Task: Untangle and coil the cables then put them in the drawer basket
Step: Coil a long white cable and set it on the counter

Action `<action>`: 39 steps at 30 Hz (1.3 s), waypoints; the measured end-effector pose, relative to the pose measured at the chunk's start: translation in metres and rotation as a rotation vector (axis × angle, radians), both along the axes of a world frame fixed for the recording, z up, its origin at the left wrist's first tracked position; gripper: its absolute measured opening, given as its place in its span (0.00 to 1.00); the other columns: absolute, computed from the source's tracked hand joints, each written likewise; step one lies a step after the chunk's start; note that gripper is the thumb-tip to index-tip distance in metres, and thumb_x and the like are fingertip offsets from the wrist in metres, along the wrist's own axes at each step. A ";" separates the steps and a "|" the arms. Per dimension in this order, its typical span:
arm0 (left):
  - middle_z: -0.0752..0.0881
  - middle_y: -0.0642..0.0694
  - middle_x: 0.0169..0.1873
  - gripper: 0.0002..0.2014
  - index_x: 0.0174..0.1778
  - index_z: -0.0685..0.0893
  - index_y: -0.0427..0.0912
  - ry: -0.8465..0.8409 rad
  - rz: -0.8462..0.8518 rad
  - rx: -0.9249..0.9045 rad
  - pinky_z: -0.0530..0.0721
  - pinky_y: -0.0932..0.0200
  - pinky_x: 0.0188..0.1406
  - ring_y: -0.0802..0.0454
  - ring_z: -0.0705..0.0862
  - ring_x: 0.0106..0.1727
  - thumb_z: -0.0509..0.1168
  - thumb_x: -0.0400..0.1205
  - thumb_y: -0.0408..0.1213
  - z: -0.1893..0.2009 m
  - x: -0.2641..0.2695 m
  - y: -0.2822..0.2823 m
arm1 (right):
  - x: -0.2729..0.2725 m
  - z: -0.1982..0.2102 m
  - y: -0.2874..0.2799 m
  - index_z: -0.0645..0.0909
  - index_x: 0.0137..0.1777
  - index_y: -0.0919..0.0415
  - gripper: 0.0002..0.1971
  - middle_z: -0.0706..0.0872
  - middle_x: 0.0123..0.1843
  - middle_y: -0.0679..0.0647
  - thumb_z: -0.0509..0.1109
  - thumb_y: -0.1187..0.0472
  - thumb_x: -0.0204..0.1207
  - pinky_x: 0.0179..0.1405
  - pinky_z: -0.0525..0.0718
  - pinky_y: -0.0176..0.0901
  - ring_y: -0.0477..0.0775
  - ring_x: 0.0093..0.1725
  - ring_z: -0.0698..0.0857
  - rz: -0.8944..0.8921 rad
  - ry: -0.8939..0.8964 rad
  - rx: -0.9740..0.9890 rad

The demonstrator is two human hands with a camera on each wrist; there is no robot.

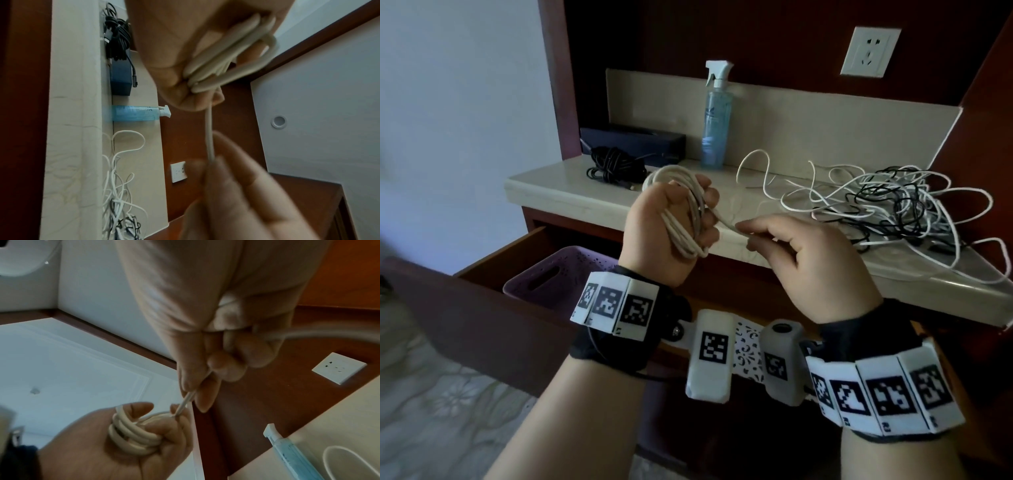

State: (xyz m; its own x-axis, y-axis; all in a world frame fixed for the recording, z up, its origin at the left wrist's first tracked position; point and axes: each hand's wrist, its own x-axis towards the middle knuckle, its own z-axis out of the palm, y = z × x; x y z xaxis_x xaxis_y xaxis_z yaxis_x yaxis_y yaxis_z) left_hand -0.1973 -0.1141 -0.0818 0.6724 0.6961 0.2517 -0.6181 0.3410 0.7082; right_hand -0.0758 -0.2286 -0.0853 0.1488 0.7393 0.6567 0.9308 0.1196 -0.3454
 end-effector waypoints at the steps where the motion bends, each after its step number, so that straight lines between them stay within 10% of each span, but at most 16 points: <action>1: 0.77 0.45 0.32 0.10 0.42 0.75 0.38 -0.019 0.040 -0.013 0.70 0.63 0.26 0.53 0.73 0.28 0.56 0.66 0.33 0.000 -0.002 0.000 | 0.003 -0.002 -0.004 0.85 0.58 0.51 0.12 0.87 0.45 0.44 0.66 0.62 0.78 0.47 0.79 0.38 0.44 0.46 0.84 0.001 0.021 -0.035; 6: 0.75 0.46 0.31 0.06 0.37 0.74 0.41 -0.150 0.116 -0.158 0.81 0.48 0.55 0.50 0.77 0.35 0.53 0.73 0.38 0.001 -0.010 0.005 | 0.020 -0.006 -0.022 0.86 0.55 0.48 0.12 0.80 0.36 0.34 0.63 0.53 0.77 0.42 0.74 0.27 0.39 0.41 0.81 -0.056 0.062 -0.143; 13: 0.72 0.48 0.30 0.02 0.36 0.71 0.43 -0.232 0.233 -0.139 0.72 0.64 0.28 0.53 0.72 0.29 0.57 0.70 0.36 0.010 -0.016 0.028 | 0.046 0.004 -0.038 0.86 0.43 0.43 0.08 0.87 0.41 0.42 0.65 0.46 0.73 0.43 0.79 0.45 0.48 0.43 0.83 -0.256 0.093 -0.124; 18: 0.74 0.50 0.27 0.10 0.35 0.74 0.44 0.089 0.402 0.037 0.71 0.64 0.20 0.57 0.72 0.24 0.59 0.83 0.37 0.019 0.004 0.024 | 0.035 0.024 -0.031 0.88 0.45 0.56 0.17 0.82 0.32 0.48 0.62 0.48 0.76 0.36 0.75 0.41 0.45 0.34 0.76 -0.011 -0.133 0.151; 21: 0.77 0.50 0.29 0.16 0.39 0.78 0.43 0.219 0.250 0.206 0.72 0.63 0.23 0.56 0.75 0.28 0.66 0.70 0.53 0.020 0.014 0.017 | 0.025 0.040 -0.022 0.88 0.45 0.57 0.14 0.76 0.31 0.41 0.63 0.52 0.77 0.34 0.69 0.29 0.39 0.33 0.72 0.063 -0.194 0.223; 25: 0.80 0.47 0.32 0.33 0.45 0.82 0.42 0.403 -0.061 0.357 0.73 0.64 0.22 0.55 0.76 0.28 0.67 0.60 0.69 0.011 0.027 0.008 | 0.024 0.055 -0.007 0.88 0.45 0.57 0.14 0.81 0.31 0.51 0.63 0.51 0.76 0.32 0.77 0.49 0.51 0.33 0.78 -0.005 -0.177 0.298; 30: 0.76 0.47 0.32 0.42 0.49 0.80 0.39 0.337 -0.346 0.354 0.71 0.67 0.18 0.56 0.72 0.26 0.66 0.57 0.75 0.003 0.030 0.004 | 0.025 0.061 0.007 0.89 0.44 0.53 0.11 0.84 0.35 0.48 0.66 0.51 0.75 0.37 0.74 0.40 0.43 0.37 0.77 -0.113 -0.143 0.259; 34: 0.75 0.47 0.31 0.37 0.53 0.77 0.37 0.276 -0.448 0.407 0.70 0.68 0.19 0.57 0.72 0.27 0.83 0.52 0.48 0.000 0.023 0.003 | 0.022 0.063 0.012 0.89 0.44 0.52 0.11 0.87 0.37 0.51 0.68 0.49 0.73 0.39 0.76 0.42 0.48 0.39 0.81 -0.141 -0.122 0.243; 39: 0.75 0.43 0.33 0.23 0.51 0.74 0.34 0.130 -0.499 0.329 0.69 0.69 0.18 0.54 0.72 0.28 0.63 0.58 0.30 -0.004 0.018 0.002 | 0.029 0.069 0.016 0.87 0.37 0.56 0.14 0.83 0.32 0.47 0.72 0.45 0.71 0.34 0.76 0.38 0.45 0.33 0.78 -0.106 -0.164 0.184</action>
State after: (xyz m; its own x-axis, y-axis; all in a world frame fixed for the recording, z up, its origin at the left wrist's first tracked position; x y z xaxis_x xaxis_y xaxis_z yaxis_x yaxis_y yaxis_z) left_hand -0.1789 -0.1122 -0.0858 0.9370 0.1885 0.2941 -0.3415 0.3174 0.8846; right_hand -0.0471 -0.2124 -0.0163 0.0993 0.5909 0.8006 0.9832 0.0657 -0.1703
